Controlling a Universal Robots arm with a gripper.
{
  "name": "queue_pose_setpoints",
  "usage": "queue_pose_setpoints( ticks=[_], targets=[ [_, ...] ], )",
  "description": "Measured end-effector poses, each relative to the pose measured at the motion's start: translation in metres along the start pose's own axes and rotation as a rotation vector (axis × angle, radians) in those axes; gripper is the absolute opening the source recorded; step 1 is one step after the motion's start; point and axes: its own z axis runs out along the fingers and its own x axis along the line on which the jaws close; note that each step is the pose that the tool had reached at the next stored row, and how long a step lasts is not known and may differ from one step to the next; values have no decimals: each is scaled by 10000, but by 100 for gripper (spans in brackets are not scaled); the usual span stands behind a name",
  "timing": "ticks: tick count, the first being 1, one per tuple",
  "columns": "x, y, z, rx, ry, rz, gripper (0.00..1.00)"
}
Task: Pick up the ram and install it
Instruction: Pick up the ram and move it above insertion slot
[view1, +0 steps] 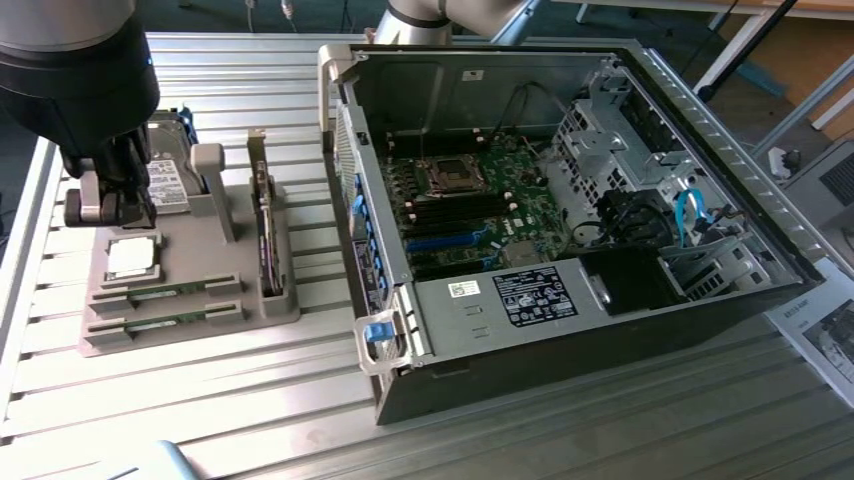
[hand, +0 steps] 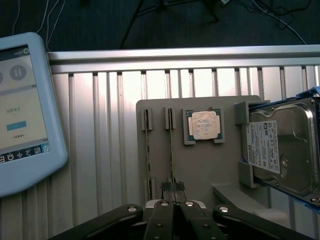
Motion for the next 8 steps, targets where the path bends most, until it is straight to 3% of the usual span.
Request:
queue_pose_setpoints(
  ticks=[7,8],
  targets=[
    [0,0,0,0,0,0,11],
    [0,0,0,0,0,0,17]
  ],
)
